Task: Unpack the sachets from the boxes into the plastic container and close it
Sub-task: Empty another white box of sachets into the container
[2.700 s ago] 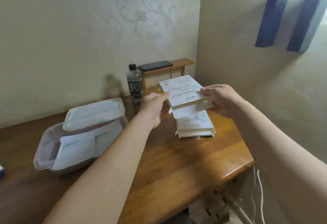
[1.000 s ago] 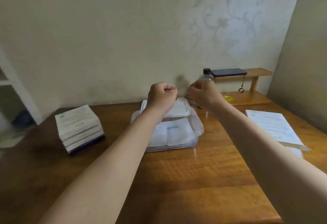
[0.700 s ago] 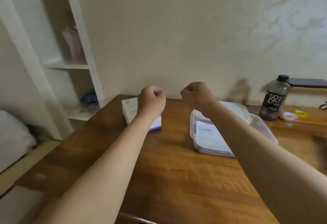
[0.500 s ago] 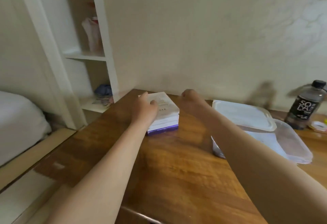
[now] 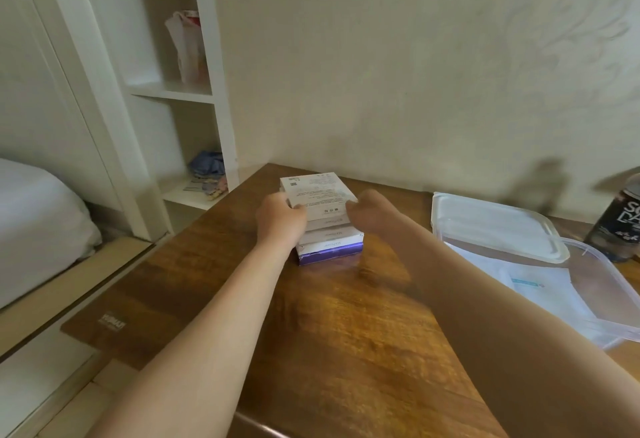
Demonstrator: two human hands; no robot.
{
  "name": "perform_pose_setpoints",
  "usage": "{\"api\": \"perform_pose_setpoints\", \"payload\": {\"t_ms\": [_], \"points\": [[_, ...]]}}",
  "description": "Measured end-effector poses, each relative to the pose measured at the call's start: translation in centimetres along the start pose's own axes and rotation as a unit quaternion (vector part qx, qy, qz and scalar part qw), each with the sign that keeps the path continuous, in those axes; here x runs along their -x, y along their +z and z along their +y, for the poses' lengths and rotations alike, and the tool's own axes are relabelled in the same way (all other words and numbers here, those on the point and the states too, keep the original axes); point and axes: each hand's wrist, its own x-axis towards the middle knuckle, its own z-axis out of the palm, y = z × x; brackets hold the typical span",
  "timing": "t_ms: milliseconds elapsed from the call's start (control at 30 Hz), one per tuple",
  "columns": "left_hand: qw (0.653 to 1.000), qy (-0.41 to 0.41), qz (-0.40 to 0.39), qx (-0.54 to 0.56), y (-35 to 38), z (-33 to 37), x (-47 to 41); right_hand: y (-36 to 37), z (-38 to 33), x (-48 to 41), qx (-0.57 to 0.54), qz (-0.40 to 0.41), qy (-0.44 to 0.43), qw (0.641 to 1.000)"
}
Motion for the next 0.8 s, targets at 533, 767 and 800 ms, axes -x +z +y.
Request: {"api": "perform_pose_setpoints", "payload": {"t_ms": [533,767,800], "points": [[0.799,-0.223,-0.205,0.518,6.7,9.8,5.6,-12.8,6.3,5.4,-0.407,0.146,-0.018,0.902],[0.764,-0.142,-0.394,0.49,14.1,13.5,9.1,-18.0,13.1,7.7,-0.429,0.18,-0.04,0.884],[0.762,-0.138,-0.401,0.49,14.8,13.8,9.2,-18.4,13.9,7.7,-0.419,0.184,-0.034,0.889]]}}
